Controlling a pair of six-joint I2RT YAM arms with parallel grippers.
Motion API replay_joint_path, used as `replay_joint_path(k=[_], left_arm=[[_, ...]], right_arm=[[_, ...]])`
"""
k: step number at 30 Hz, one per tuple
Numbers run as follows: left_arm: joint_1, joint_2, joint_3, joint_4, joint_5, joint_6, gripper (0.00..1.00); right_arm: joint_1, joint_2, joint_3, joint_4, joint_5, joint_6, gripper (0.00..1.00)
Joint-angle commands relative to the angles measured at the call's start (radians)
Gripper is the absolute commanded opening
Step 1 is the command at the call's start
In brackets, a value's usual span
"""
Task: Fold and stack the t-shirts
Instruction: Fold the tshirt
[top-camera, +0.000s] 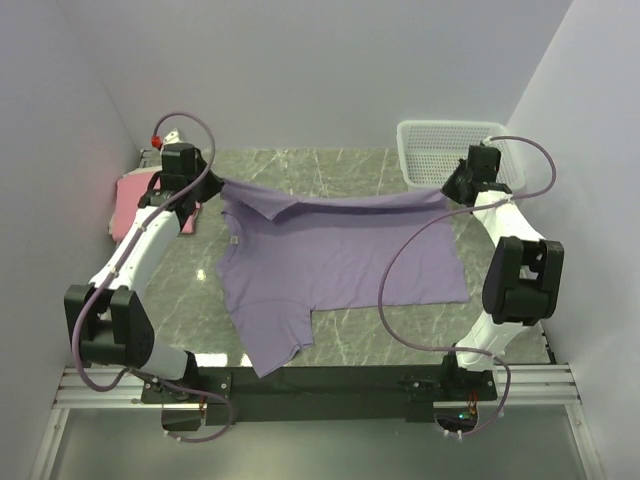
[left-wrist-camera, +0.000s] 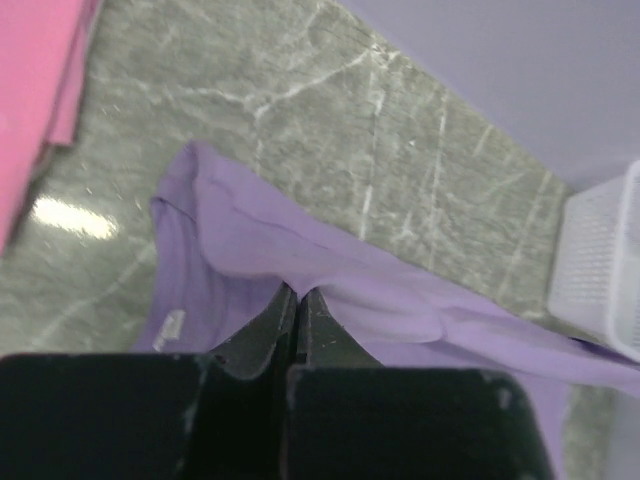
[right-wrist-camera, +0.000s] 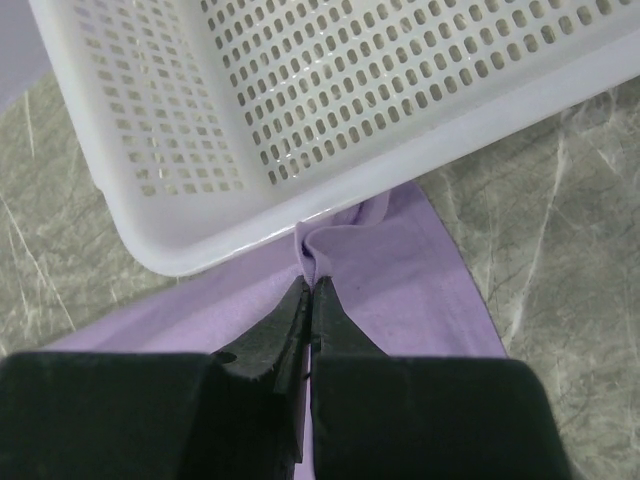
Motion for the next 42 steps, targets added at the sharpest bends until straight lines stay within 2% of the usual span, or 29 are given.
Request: replay_joint_path(k=[1, 10, 27, 30, 33, 35, 36, 39, 40, 42], left_arm=[[0.005, -0.047, -0.051, -0.001, 0.042, -0.105, 0.01], [0.005, -0.081, -0.192, 0.040, 0.056, -0.161, 0.01], [0.005, -0.098, -0.338, 0.077, 0.090, -0.204, 0.01], [0.005, -0.101, -0.364, 0.088, 0.102, -0.209, 0.01], [0.005, -0.109, -0.394, 0.102, 0.117, -0.217, 0.02], [0.005, -0.112, -0.407, 0.108, 0.126, -0.220, 0.09], [0.005, -0.118, -0.414, 0.105, 0.134, -0.218, 0.20], [0.005, -0.145, -0.414, 0.079, 0.136, -0.208, 0.38], [0.005, -0.156, -0.410, 0.070, 0.128, -0.201, 0.49], [0.005, -0.197, -0.404, 0.044, 0.116, -0.177, 0.63]], right_arm=[[-0.001, 0.025, 0.068, -0.008, 0.025, -0.014, 0.01], [-0.003, 0.065, 0.093, -0.020, 0.033, -0.015, 0.01], [-0.009, 0.108, 0.040, -0.088, 0.120, 0.060, 0.04], [-0.013, 0.134, 0.040, -0.103, 0.129, 0.075, 0.04], [-0.015, 0.151, 0.039, -0.124, 0.142, 0.089, 0.10], [-0.013, 0.156, 0.039, -0.135, 0.151, 0.095, 0.22], [-0.013, 0.154, 0.043, -0.144, 0.160, 0.098, 0.33], [-0.010, 0.118, 0.045, -0.166, 0.169, 0.104, 0.47], [-0.003, 0.101, 0.043, -0.169, 0.171, 0.094, 0.53], [0.019, 0.052, 0.039, -0.183, 0.171, 0.086, 0.57]])
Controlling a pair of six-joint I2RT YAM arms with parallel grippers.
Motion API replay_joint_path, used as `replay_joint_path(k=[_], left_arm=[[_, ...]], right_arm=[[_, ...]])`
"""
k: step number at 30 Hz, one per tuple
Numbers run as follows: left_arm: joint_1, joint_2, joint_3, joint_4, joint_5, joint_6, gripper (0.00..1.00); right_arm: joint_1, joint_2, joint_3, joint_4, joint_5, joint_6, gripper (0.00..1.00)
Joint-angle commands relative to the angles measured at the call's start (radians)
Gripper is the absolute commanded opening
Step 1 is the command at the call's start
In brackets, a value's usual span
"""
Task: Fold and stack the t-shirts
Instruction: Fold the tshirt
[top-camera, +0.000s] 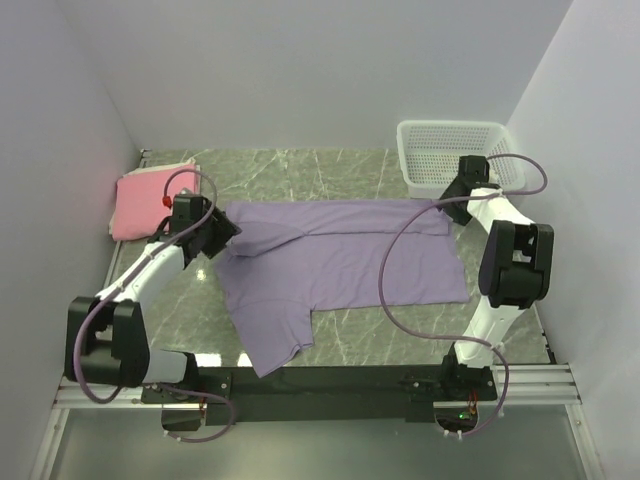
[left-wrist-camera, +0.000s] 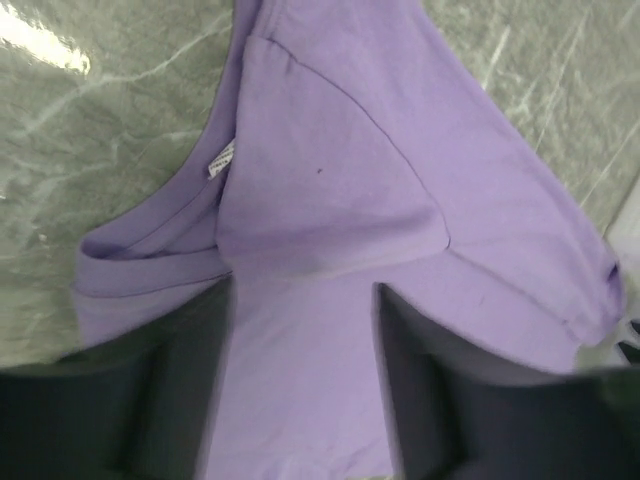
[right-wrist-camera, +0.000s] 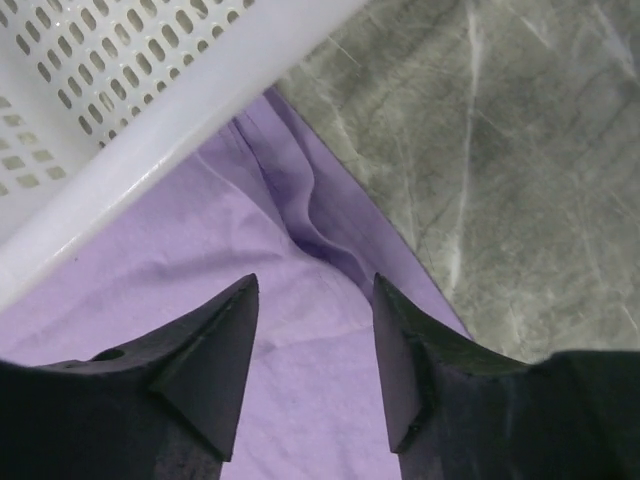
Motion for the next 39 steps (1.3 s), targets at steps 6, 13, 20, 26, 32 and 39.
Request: replay_joint_path(k=[6, 13, 20, 26, 32, 39], left_arm=[[-0.031, -0.177, 0.029, -0.127, -0.052, 0.089, 0.87], [-0.113, -0.300, -0.040, -0.225, -0.115, 0.086, 0.88], [-0.113, -0.399, -0.024, -0.322, -0.193, 0.098, 0.93], [-0.113, -0.470, 0.029, -0.403, -0.250, 0.097, 0.99], [-0.111, -0.516, 0.115, -0.467, -0.297, 0.103, 0.99], [-0.111, -0.531, 0.161, -0.497, -0.320, 0.115, 0.99]], right_arm=[[0.173, -0.233, -0.073, -0.054, -0.010, -0.025, 0.61], [0.515, -0.327, -0.198, -0.031, -0.130, -0.048, 0.56], [0.868, -0.179, -0.065, -0.046, -0.190, -0.076, 0.55], [1.069, 0.018, 0.098, -0.100, -0.170, -0.158, 0.54], [1.187, 0.147, 0.189, -0.164, -0.129, -0.272, 0.54], [1.282, 0.243, 0.212, -0.299, -0.197, -0.350, 0.54]])
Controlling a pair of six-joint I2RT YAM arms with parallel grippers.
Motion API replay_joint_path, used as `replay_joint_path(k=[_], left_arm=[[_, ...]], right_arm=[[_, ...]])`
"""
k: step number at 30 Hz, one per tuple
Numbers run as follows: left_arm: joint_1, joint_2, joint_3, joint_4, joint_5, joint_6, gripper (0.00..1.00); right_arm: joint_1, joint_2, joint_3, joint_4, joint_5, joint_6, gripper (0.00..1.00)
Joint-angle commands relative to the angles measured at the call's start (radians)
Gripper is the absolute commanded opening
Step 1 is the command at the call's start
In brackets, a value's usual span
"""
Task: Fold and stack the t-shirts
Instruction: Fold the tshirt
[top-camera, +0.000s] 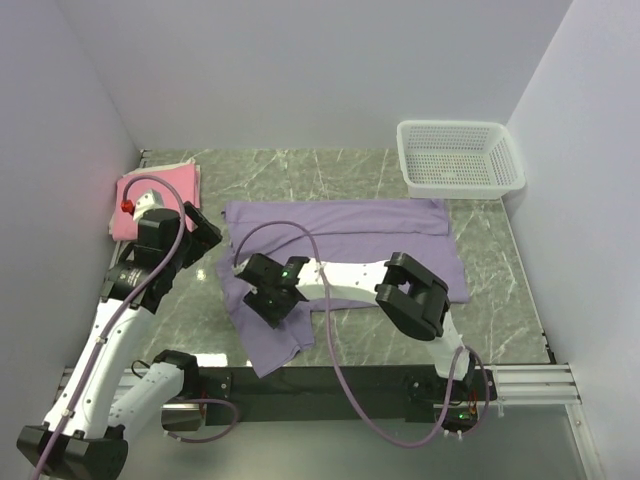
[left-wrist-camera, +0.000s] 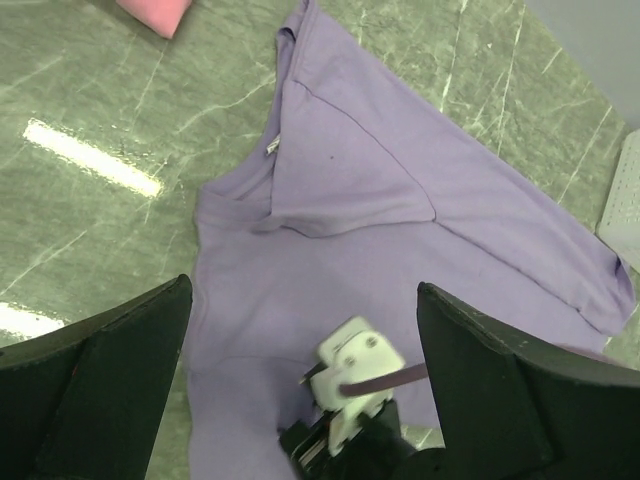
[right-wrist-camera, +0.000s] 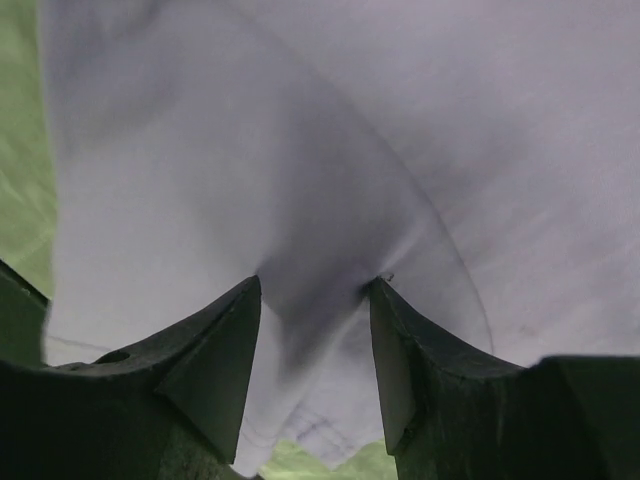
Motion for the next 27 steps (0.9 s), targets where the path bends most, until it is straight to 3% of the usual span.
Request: replay_joint_path(k=[1, 13, 19, 24, 27], left_arm=[[0.000, -0.010, 0.046, -0.032, -0.035, 0.019, 0.99], [0.001, -0.029, 0.057, -0.055, -0.062, 0.024, 1.00], [0.001, -0.015, 0.020, -0.031, -0.061, 0.028, 0.99], [0.003, 0.036, 0.000, 0.020, -0.081, 0.060, 0.99], [0.015, 0.089, -0.014, 0.069, -0.072, 0.094, 0.98]], right_arm=[[0.049, 0.039, 0.031, -0.131, -0.052, -0.080, 0.54], [0.210, 0.003, 0.088, -0.346, -0.430, -0.217, 0.54], [0.212, -0.031, 0.171, -0.386, -0.470, -0.267, 0.54], [0.045, -0.163, 0.122, -0.322, -0.314, -0.183, 0.54], [-0.159, -0.279, -0.026, -0.242, -0.228, -0.082, 0.54]])
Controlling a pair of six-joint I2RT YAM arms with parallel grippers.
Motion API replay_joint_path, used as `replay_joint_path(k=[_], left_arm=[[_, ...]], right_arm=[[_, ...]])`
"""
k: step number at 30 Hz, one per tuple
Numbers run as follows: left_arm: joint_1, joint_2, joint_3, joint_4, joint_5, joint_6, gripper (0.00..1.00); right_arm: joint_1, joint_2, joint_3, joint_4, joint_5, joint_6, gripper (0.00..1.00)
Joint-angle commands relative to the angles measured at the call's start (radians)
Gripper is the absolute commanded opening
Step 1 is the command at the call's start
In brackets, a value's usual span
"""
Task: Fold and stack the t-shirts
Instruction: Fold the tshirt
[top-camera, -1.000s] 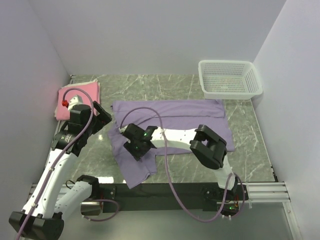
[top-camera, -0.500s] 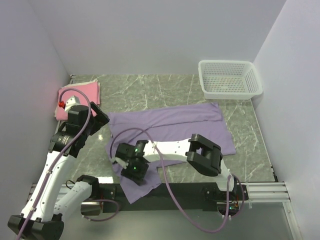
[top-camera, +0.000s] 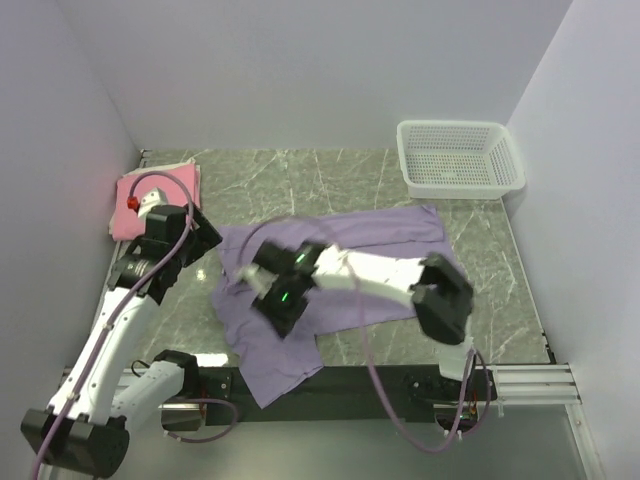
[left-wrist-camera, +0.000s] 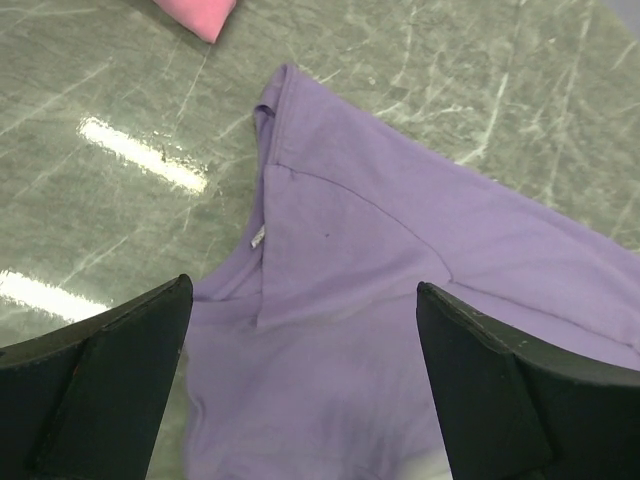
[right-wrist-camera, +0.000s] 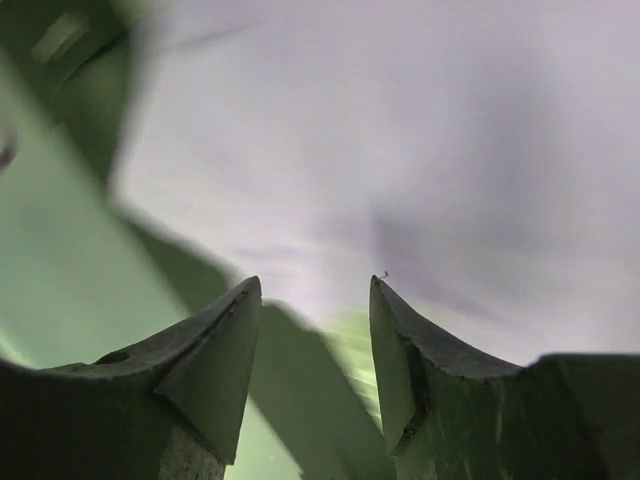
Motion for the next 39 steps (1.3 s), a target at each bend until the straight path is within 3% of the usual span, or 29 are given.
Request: replay_joint_path(k=[1, 4, 8, 11, 15, 19, 26, 39], left_arm=[[0.021, 0.053, -0.020, 0.102, -0.009, 0.064, 0.98], [0.039, 0.119, -0.031, 0.176, 0.025, 0.105, 0.96], [0.056, 0.246, -0.036, 0.260, 0.065, 0.157, 0.93], [0.061, 0.343, -0.031, 0.312, 0.106, 0.174, 0.89], [0.061, 0.464, 0.006, 0.339, 0.153, 0.180, 0.85], [0.061, 0.567, 0.058, 0.345, 0.181, 0.197, 0.83], [0.059, 0.737, 0.138, 0.342, 0.198, 0.240, 0.81], [0.058, 0.794, 0.027, 0.340, 0.227, 0.170, 0.79]], right_arm=[[-0.298, -0.185, -0.117, 0.074, 0.168, 0.115, 0.54], [-0.481, -0.268, -0.202, 0.128, 0.274, 0.201, 0.54], [-0.824, -0.362, -0.299, 0.264, 0.346, 0.333, 0.54], [-0.990, -0.374, -0.337, 0.350, 0.435, 0.385, 0.54], [-1.123, -0.337, -0.348, 0.428, 0.452, 0.388, 0.53], [-1.158, -0.290, -0.317, 0.490, 0.510, 0.324, 0.50], [-1.161, -0.189, -0.294, 0.611, 0.588, 0.275, 0.38], [-1.221, -0.098, -0.320, 0.539, 0.553, 0.368, 0.40]])
